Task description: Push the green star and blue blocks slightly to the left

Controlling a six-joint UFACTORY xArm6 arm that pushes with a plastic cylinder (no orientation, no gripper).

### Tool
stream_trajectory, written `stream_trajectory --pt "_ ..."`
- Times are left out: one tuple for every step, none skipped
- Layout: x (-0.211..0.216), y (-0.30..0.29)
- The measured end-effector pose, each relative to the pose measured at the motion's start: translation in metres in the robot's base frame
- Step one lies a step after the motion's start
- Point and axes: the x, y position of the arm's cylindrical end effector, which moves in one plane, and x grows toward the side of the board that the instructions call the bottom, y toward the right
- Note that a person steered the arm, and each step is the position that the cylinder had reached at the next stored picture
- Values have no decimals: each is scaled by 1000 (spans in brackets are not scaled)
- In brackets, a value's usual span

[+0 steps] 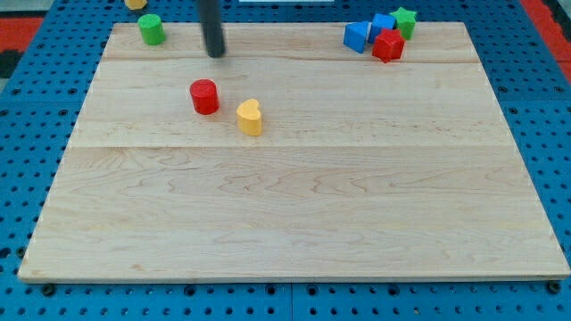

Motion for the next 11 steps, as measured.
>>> stream_trajectory --pt "20 122" --pt "18 249" --pt "2 352" --pt "-33 408" --pt "-83 394" --pt "-87 390" --pt "-90 377" --pt "-88 293" --pt "-85 192" --pt "-37 165" --pt "8 143"
